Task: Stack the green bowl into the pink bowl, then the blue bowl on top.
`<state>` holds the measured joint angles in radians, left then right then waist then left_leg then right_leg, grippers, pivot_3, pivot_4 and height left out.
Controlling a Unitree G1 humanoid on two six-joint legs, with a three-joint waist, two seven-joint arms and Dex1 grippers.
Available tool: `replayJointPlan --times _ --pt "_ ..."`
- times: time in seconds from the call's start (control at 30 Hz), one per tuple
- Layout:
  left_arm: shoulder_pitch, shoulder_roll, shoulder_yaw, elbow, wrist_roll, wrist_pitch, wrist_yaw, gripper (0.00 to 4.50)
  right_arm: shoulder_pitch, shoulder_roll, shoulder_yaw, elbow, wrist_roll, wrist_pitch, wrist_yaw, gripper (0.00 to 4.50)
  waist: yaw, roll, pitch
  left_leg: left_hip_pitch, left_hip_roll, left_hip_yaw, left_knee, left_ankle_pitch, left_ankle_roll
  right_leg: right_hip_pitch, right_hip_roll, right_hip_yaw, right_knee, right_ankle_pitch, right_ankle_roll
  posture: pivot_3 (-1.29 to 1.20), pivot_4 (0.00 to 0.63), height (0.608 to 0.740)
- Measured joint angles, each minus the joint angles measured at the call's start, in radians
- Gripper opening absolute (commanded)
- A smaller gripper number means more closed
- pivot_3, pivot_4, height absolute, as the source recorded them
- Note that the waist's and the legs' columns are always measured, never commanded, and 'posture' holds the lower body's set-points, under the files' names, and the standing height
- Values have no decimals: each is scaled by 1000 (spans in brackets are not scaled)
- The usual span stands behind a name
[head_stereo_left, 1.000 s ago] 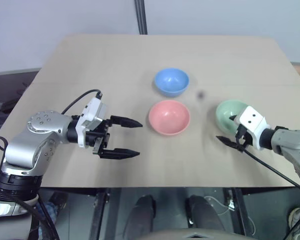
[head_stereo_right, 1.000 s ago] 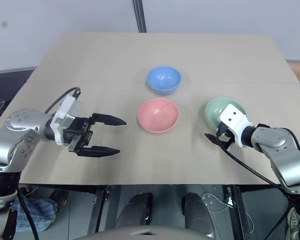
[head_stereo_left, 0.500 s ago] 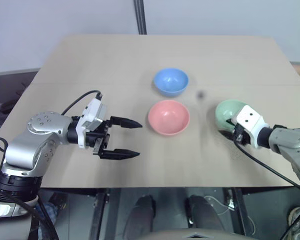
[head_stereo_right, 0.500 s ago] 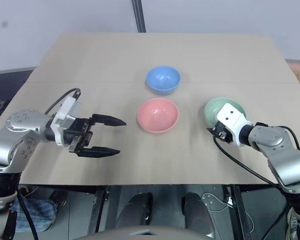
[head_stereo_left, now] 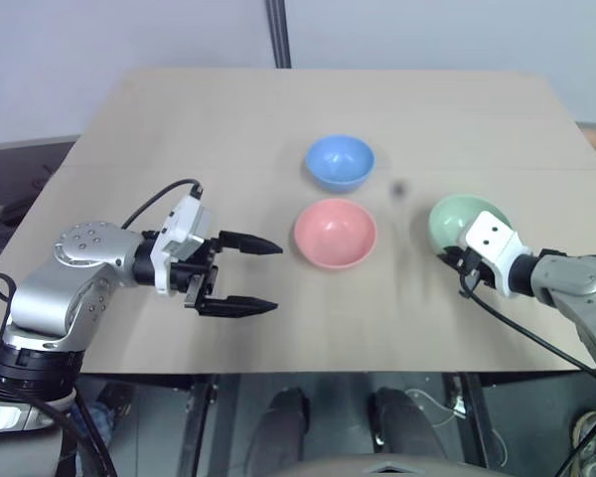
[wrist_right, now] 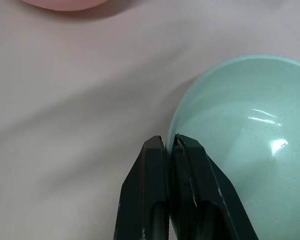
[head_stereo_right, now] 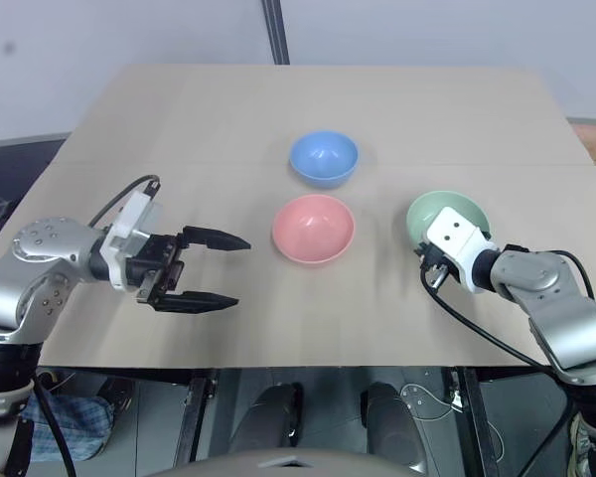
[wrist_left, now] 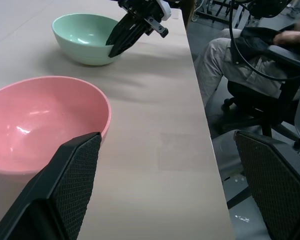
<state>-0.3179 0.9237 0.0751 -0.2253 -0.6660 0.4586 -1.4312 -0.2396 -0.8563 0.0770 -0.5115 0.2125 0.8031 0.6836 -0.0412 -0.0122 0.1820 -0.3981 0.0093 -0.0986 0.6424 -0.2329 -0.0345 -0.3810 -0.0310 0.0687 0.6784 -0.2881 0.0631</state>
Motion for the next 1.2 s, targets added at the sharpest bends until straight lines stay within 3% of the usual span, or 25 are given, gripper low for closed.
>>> replayJointPlan --times 0.53,0.8,1.2 --pt "-5 -2 25 1 -15 -2 28 4500 -279 29 163 -15 -3 -219 228 141 0 0 4 -1 0 -1 -1 0 0 -1 0 -1 0 0 0 0 150 740" --pt "32 13 158 10 -15 -2 110 4500 -389 139 280 91 -56 -329 294 141 -1 1 5 -1 0 -1 -2 0 0 -2 0 -1 0 0 0 0 150 740" --pt "196 73 382 39 16 -26 150 4500 -485 263 350 189 -100 -421 364 141 0 1 6 -1 0 -1 -3 0 0 -3 -1 -1 0 0 0 0 150 740"
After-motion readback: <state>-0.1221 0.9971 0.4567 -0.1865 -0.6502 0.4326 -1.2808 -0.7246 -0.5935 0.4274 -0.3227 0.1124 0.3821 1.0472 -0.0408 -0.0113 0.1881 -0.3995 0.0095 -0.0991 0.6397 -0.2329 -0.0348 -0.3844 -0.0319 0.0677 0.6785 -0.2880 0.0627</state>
